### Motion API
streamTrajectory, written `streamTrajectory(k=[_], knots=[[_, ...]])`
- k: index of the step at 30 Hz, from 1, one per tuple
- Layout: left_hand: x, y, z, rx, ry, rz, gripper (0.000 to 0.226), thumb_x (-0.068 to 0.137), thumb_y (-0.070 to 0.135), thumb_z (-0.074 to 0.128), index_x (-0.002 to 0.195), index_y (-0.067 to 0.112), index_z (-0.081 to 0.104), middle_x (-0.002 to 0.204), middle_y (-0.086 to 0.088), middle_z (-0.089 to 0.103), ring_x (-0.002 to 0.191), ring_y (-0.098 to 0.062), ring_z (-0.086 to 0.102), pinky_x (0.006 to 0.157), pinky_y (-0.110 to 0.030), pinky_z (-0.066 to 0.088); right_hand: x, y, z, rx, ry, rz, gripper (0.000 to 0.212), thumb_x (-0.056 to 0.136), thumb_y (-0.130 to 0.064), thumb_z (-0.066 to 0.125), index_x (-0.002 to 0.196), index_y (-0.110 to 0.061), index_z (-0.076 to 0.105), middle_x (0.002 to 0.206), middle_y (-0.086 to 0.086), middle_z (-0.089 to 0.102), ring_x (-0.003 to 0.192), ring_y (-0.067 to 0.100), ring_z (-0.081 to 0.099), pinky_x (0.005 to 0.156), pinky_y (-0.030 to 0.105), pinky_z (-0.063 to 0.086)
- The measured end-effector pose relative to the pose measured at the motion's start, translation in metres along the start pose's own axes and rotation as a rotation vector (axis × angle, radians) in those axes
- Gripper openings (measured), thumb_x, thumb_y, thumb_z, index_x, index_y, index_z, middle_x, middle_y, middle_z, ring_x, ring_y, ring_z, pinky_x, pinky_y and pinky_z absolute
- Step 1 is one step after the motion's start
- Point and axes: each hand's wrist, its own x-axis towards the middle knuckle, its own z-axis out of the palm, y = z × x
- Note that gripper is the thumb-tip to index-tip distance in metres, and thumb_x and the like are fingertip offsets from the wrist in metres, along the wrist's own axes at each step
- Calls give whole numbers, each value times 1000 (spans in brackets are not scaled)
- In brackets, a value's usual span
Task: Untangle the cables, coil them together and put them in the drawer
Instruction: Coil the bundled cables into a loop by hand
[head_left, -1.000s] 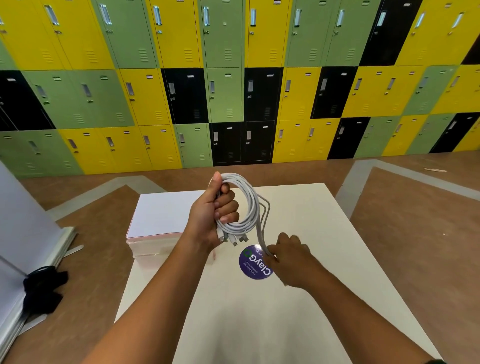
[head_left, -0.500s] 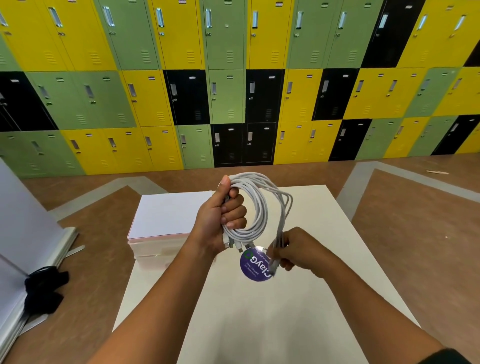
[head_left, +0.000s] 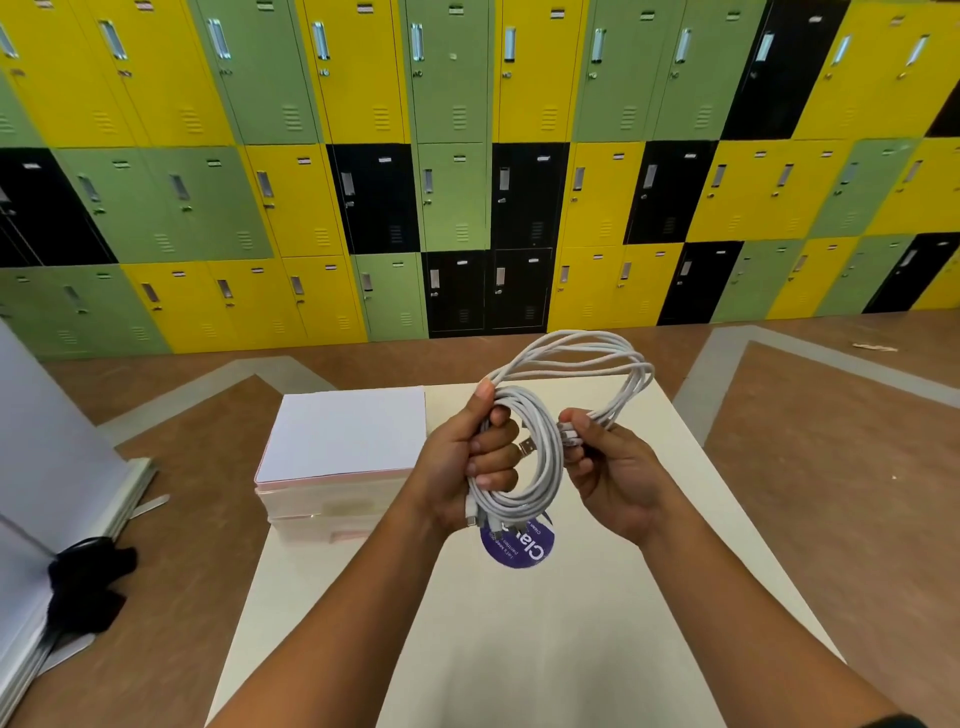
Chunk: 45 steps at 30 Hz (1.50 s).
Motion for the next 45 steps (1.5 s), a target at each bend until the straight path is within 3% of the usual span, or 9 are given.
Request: streamTrajectory(k=[4,12,16,21,25,29,34,40,45], knots=[[0,7,0,8,-54,-38,36,93,42,54,71,15,52,53,7,19,39,-4,16,35,-14,25,1,2,-6,135,-161,43,44,51,-16,99,84,-2,73,72,6,59,54,9,54,43,13,45],[5,0,-3,-88,-226,-74,33,95,40,62,77,13,56,51,6,27,39,-4,24,38,-15,29,5,14,4,445,-271,8,38,54,-6,97,83,-1,74,69,6,63,51,7,55,43,10,45],[9,-6,-2,-155,-269,-56,34,97,41,59,79,13,55,50,7,26,38,-4,24,39,-15,28,13,34,3,278,-219,108,54,62,-23,96,108,-3,74,99,8,61,82,7,51,88,16,40],[6,-3,-7,-148,-240,-53,35,96,40,61,77,11,55,49,6,27,37,-5,25,38,-15,31,8,34,8,109,-186,85,54,59,-27,95,105,-5,76,84,6,66,59,5,53,55,14,43],[5,-1,-12,-36,-74,-32,37,93,44,62,75,13,55,50,4,38,37,-3,28,35,-14,34,3,30,16,-77,-123,-5,26,84,-22,68,105,-8,77,101,15,73,85,24,69,80,35,58],[4,-3,-12,154,100,11,39,90,48,61,74,14,54,58,-2,47,39,-8,40,36,-17,38,4,29,11,-186,-105,22,31,98,-12,55,125,0,65,126,27,63,112,42,60,103,55,47],[2,-4,-8,423,309,72,38,88,48,65,71,15,62,69,-10,56,63,-24,54,65,-32,49,4,21,9,-297,-99,48,32,96,-11,57,125,4,63,127,30,61,111,41,59,94,46,54],[3,-5,-4,585,361,150,38,91,42,63,64,16,57,64,-9,56,56,-21,54,60,-29,50,5,23,3,37,-145,156,44,89,-18,50,120,10,63,116,26,64,109,39,58,107,50,41],[3,-9,-3,727,421,223,44,97,40,57,60,17,51,55,-4,43,50,-16,42,54,-28,40,7,28,7,-49,-146,128,37,88,-26,49,97,4,69,91,19,65,84,31,61,87,45,50]])
